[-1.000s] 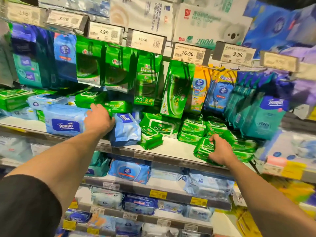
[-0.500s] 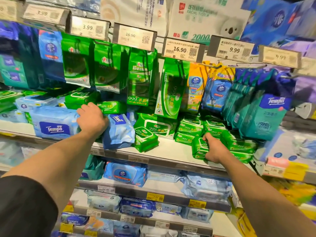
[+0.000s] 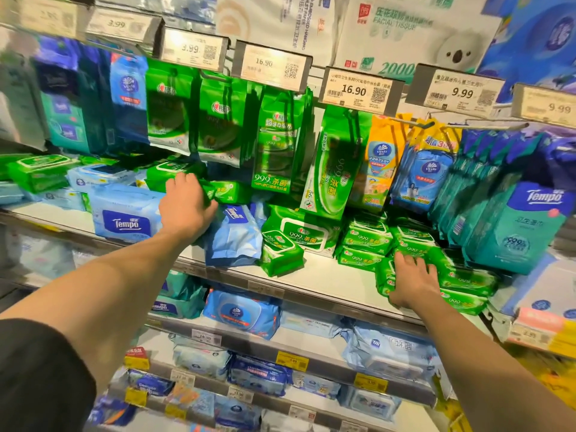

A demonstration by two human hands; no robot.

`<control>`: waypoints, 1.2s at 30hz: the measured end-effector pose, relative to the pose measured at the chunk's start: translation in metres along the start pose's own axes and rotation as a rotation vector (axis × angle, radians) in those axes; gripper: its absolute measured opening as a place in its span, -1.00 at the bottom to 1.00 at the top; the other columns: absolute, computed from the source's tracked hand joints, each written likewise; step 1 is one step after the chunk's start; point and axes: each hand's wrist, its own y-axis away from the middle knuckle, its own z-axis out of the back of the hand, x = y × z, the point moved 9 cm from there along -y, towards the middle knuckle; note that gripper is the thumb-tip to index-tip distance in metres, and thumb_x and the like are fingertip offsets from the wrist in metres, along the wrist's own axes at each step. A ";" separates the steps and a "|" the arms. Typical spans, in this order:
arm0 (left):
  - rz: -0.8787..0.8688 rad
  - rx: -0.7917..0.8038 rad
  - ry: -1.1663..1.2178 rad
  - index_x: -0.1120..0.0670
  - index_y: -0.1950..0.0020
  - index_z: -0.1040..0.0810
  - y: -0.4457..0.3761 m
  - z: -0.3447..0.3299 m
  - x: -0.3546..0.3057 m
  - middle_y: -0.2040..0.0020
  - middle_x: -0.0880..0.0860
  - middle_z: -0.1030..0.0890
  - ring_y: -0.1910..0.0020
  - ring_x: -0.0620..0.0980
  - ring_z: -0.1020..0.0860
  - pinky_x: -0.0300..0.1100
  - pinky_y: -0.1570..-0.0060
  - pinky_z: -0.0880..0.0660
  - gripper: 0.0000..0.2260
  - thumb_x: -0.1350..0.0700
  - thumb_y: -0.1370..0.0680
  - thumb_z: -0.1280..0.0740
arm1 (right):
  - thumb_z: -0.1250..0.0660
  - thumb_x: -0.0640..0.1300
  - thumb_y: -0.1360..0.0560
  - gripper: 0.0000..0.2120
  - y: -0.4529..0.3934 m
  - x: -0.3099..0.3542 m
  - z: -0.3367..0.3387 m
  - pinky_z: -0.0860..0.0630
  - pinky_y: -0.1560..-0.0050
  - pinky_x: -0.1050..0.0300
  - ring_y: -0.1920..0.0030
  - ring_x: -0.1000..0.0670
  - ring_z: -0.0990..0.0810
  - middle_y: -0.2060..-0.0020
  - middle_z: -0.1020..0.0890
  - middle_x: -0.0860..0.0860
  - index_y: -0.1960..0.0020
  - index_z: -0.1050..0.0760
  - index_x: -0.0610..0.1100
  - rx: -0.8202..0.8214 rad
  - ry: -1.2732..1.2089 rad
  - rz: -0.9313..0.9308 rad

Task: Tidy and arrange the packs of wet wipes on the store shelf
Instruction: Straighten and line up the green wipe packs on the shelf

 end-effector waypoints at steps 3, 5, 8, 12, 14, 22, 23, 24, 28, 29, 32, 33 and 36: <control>-0.074 -0.030 -0.030 0.22 -0.18 -0.39 0.000 0.005 -0.014 -0.14 0.22 -0.43 -0.17 0.24 -0.38 0.13 0.03 -0.46 -0.56 -0.03 -0.48 -0.42 | -0.45 -0.01 -0.32 -0.11 0.008 0.003 0.006 -0.20 -0.45 -0.12 -0.47 -0.21 -0.13 -0.46 -0.18 -0.13 -0.52 -0.06 -0.12 -0.020 0.052 0.016; -0.138 -0.031 -0.072 0.23 -0.18 -0.40 0.001 0.004 -0.025 -0.12 0.22 -0.43 -0.15 0.25 -0.38 0.13 0.04 -0.47 -0.54 -0.02 -0.46 -0.44 | -0.46 -0.06 -0.30 -0.13 0.014 0.015 0.011 -0.30 -0.37 -0.05 -0.39 -0.20 -0.20 -0.39 -0.20 -0.15 -0.49 -0.10 -0.11 -0.069 0.084 0.092; -0.197 -0.034 -0.108 0.23 -0.19 -0.41 0.003 0.005 -0.036 -0.11 0.22 -0.44 -0.12 0.26 -0.39 0.13 0.05 -0.48 -0.52 0.00 -0.43 -0.47 | -0.45 -0.18 -0.35 -0.15 0.022 0.044 0.011 -0.30 -0.36 -0.07 -0.39 -0.19 -0.20 -0.43 -0.18 -0.14 -0.52 -0.07 -0.05 -0.120 0.159 0.333; -0.286 -0.044 -0.175 0.24 -0.20 -0.42 0.006 0.007 -0.049 -0.09 0.23 -0.45 -0.07 0.25 -0.40 0.10 0.10 -0.44 -0.51 0.03 -0.40 -0.48 | -0.32 -0.15 -0.44 -0.39 0.028 0.063 0.001 -0.19 -0.37 -0.14 -0.37 -0.13 -0.27 -0.37 -0.33 -0.06 -0.45 -0.22 -0.05 -0.077 0.298 0.543; -0.335 -0.045 -0.215 0.23 -0.18 -0.43 0.010 0.005 -0.055 -0.05 0.22 -0.47 -0.03 0.24 -0.41 0.08 0.14 -0.44 -0.53 0.04 -0.40 -0.47 | -0.24 -0.13 -0.46 -0.41 0.022 0.068 0.003 -0.09 -0.44 -0.18 -0.39 -0.10 -0.28 -0.37 -0.36 -0.03 -0.47 -0.22 -0.04 -0.036 0.261 0.531; -0.426 -0.064 -0.275 0.24 -0.20 -0.47 0.016 0.006 -0.067 -0.03 0.21 -0.50 0.04 0.23 -0.43 0.06 0.20 -0.42 -0.53 0.07 -0.38 -0.48 | -0.12 -0.04 -0.52 -0.30 -0.006 0.083 -0.008 0.07 -0.50 -0.25 -0.55 -0.08 -0.10 -0.58 -0.05 0.02 -0.60 0.09 -0.04 0.152 0.083 0.376; -0.438 -0.072 -0.274 0.23 -0.20 -0.47 0.017 0.008 -0.070 -0.03 0.20 -0.51 0.04 0.22 -0.43 0.05 0.21 -0.42 -0.53 0.07 -0.38 -0.48 | -0.11 -0.03 -0.52 -0.29 -0.007 0.083 -0.008 0.07 -0.50 -0.26 -0.55 -0.09 -0.09 -0.58 -0.04 0.02 -0.60 0.09 -0.03 0.162 0.085 0.378; -0.457 -0.078 -0.275 0.23 -0.21 -0.47 0.020 0.008 -0.073 -0.03 0.20 -0.51 0.05 0.22 -0.43 0.05 0.21 -0.41 -0.52 0.07 -0.38 -0.48 | -0.11 -0.03 -0.52 -0.29 -0.008 0.083 -0.008 0.07 -0.49 -0.27 -0.55 -0.09 -0.08 -0.58 -0.04 0.02 -0.60 0.08 -0.03 0.169 0.088 0.385; -0.560 -0.080 -0.316 0.22 -0.22 -0.50 0.033 0.006 -0.092 -0.02 0.18 -0.53 0.07 0.21 -0.46 0.02 0.25 -0.40 -0.45 0.06 -0.30 -0.53 | -0.12 -0.10 -0.51 -0.42 -0.007 0.082 -0.006 -0.05 -0.47 -0.26 -0.48 -0.10 -0.21 -0.50 -0.20 0.00 -0.54 -0.17 -0.04 0.120 0.122 0.423; -0.587 -0.080 -0.332 0.22 -0.20 -0.51 0.036 0.006 -0.097 -0.01 0.18 -0.54 0.08 0.21 -0.46 0.01 0.26 -0.40 -0.45 0.05 -0.28 -0.54 | -0.12 -0.13 -0.51 -0.46 -0.005 0.082 -0.006 -0.09 -0.47 -0.24 -0.46 -0.10 -0.24 -0.47 -0.25 -0.01 -0.49 -0.25 -0.05 0.095 0.150 0.435; -0.680 -0.086 -0.373 0.22 -0.15 -0.52 0.049 0.006 -0.114 0.02 0.17 -0.54 0.10 0.20 -0.47 -0.01 0.28 -0.39 -0.47 0.05 -0.26 -0.53 | -0.14 -0.15 -0.50 -0.51 0.001 0.076 -0.006 -0.11 -0.47 -0.17 -0.46 -0.11 -0.24 -0.45 -0.30 -0.03 -0.44 -0.32 -0.07 0.035 0.193 0.465; -0.720 -0.089 -0.380 0.22 -0.14 -0.52 0.054 0.006 -0.120 0.03 0.17 -0.54 0.10 0.19 -0.47 -0.01 0.28 -0.39 -0.48 0.05 -0.26 -0.53 | -0.14 -0.14 -0.50 -0.52 0.003 0.073 -0.005 -0.11 -0.47 -0.14 -0.45 -0.11 -0.24 -0.44 -0.31 -0.04 -0.42 -0.34 -0.07 0.000 0.194 0.480; -0.851 -0.072 -0.390 0.23 -0.16 -0.51 0.070 0.003 -0.140 0.01 0.16 -0.55 0.09 0.18 -0.47 0.00 0.27 -0.44 -0.45 0.02 -0.26 -0.55 | -0.13 -0.12 -0.52 -0.55 0.010 0.057 -0.001 -0.08 -0.48 -0.12 -0.45 -0.13 -0.18 -0.43 -0.31 -0.03 -0.41 -0.33 -0.06 -0.119 0.166 0.469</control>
